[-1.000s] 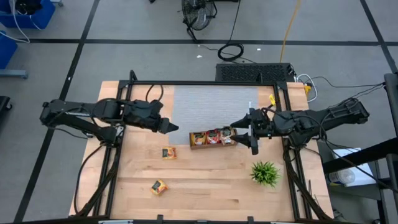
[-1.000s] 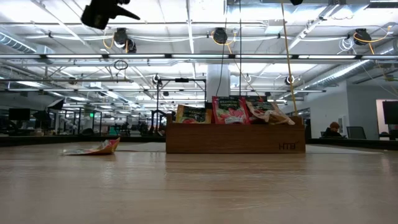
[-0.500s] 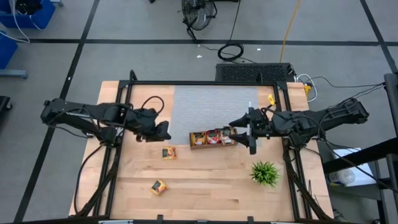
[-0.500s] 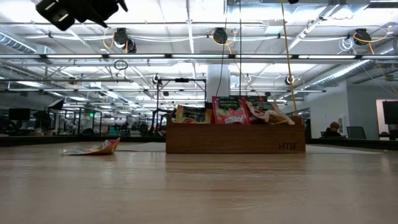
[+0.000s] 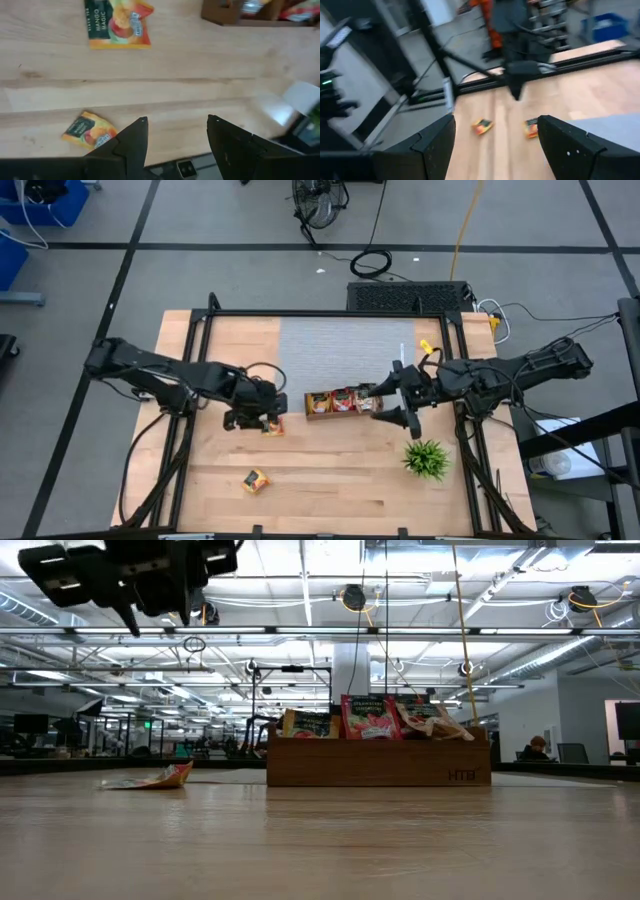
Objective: Pick & Place Tea
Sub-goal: Put the yellow tea bag into the left section of the wooden organizer
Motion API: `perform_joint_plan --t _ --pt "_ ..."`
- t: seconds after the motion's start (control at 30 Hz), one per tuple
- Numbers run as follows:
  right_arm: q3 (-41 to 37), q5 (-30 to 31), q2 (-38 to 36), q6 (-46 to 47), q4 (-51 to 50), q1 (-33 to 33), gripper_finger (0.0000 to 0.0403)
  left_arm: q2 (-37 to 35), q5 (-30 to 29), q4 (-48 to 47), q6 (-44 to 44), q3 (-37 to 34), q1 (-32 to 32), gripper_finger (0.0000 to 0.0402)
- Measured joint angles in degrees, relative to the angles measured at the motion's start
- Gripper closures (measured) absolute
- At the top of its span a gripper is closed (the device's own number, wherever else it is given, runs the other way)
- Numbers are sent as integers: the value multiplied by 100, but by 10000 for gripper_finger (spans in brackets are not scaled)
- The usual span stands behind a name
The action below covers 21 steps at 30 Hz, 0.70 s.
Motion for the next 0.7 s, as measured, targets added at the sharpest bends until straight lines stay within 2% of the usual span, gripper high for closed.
perform_joint_plan --t 0.23,0.7 --pt "0 -700 0 -77 -2 0 138 642 -297 137 -179 -2 -9 199" --pt "0 -899 0 -384 -22 15 138 1845 -923 186 -208 -1 92 199"
